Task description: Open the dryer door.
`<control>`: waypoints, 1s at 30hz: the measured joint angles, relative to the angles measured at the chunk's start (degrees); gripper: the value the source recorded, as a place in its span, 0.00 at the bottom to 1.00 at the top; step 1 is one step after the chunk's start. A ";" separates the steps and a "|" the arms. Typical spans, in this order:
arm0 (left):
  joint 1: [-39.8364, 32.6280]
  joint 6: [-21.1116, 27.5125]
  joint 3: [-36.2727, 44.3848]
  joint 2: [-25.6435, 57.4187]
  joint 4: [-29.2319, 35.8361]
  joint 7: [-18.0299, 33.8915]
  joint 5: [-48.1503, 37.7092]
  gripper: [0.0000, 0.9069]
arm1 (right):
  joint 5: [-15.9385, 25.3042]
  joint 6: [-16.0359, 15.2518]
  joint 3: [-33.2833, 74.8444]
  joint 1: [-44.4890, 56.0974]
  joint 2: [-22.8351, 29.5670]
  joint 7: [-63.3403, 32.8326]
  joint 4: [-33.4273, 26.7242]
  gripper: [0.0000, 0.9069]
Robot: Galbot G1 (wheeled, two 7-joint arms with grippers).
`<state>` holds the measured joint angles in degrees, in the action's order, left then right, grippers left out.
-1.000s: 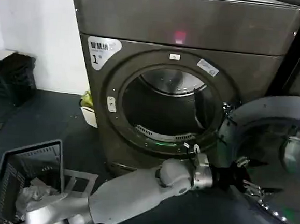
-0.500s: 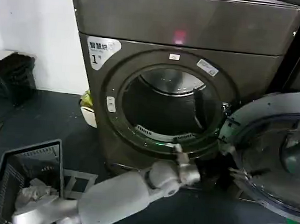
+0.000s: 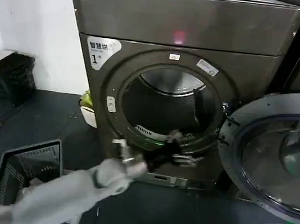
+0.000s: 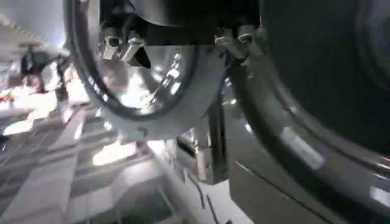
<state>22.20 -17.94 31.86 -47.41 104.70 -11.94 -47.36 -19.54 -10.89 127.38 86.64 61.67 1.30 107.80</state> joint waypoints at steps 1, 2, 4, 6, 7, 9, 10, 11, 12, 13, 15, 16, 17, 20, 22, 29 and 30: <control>0.59 0.74 0.08 2.24 0.84 0.11 0.60 1.00 | 0.83 0.00 0.01 -0.21 0.00 -0.19 0.25 1.00; 1.03 1.71 0.22 4.59 1.71 0.11 1.66 1.00 | 1.39 0.00 -0.09 -0.57 -0.03 -1.31 0.45 1.00; 1.82 2.81 0.53 8.70 2.89 -0.25 2.07 1.00 | 1.14 0.26 -0.53 -1.17 -0.02 -2.33 0.75 1.00; 2.71 3.71 0.39 13.04 4.01 -0.65 1.60 1.00 | 1.10 0.31 -1.00 -1.78 0.24 -2.89 1.04 1.00; 3.00 4.43 0.21 15.06 4.39 -1.23 1.79 1.00 | 1.15 0.30 -1.10 -1.96 0.31 -2.97 1.11 1.00; 3.85 5.23 -0.45 18.97 4.66 -2.96 2.42 1.00 | 1.50 0.30 -1.12 -2.05 0.34 -2.89 1.13 1.00; 4.39 6.76 -0.83 20.91 4.83 -3.22 3.19 1.00 | 1.83 0.48 -1.21 -2.25 0.24 -3.19 1.02 1.00; 4.95 8.27 -1.12 22.67 4.86 -3.34 4.13 1.00 | 1.93 0.85 -1.51 -2.53 0.17 -3.28 0.74 1.00; 5.47 9.16 -1.41 24.45 4.89 -3.78 5.09 1.00 | 1.83 1.04 -1.86 -2.74 0.17 -3.27 0.46 1.00; 6.10 9.95 -1.87 26.22 4.91 -4.77 6.49 1.00 | 1.65 1.15 -2.28 -2.98 0.25 -3.27 0.36 1.00; 7.81 11.77 -3.23 30.13 5.09 -7.21 9.63 1.00 | 1.65 1.20 -3.34 -3.64 0.54 -3.16 0.34 1.00; 9.09 12.65 -4.41 31.99 5.28 -8.29 11.05 1.00 | 1.65 1.20 -3.83 -3.96 0.55 -3.01 0.33 1.00; 10.40 13.15 -5.78 33.84 5.26 -9.17 12.60 1.00 | 1.66 1.21 -4.21 -4.18 0.45 -2.74 0.22 1.00; 13.99 13.52 -9.97 38.97 4.39 -11.52 16.54 1.00 | 1.66 1.18 -4.82 -4.59 0.04 -2.12 -0.06 1.00; 15.55 13.49 -12.06 41.97 3.36 -12.93 18.34 1.00 | 1.67 1.12 -5.10 -4.61 -0.16 -1.72 -0.32 1.00; 18.44 10.89 -17.54 48.49 1.10 -17.80 25.87 1.00 | 1.64 1.02 -5.55 -4.13 -0.63 -0.82 -1.12 1.00; 18.79 10.65 -17.94 49.15 0.95 -17.90 26.70 1.00 | 1.63 1.04 -5.55 -3.97 -0.66 -0.76 -1.20 1.00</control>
<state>40.99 -7.29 13.91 1.73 105.65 -29.84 -20.66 -17.91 -9.85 121.83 82.67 61.01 0.54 106.60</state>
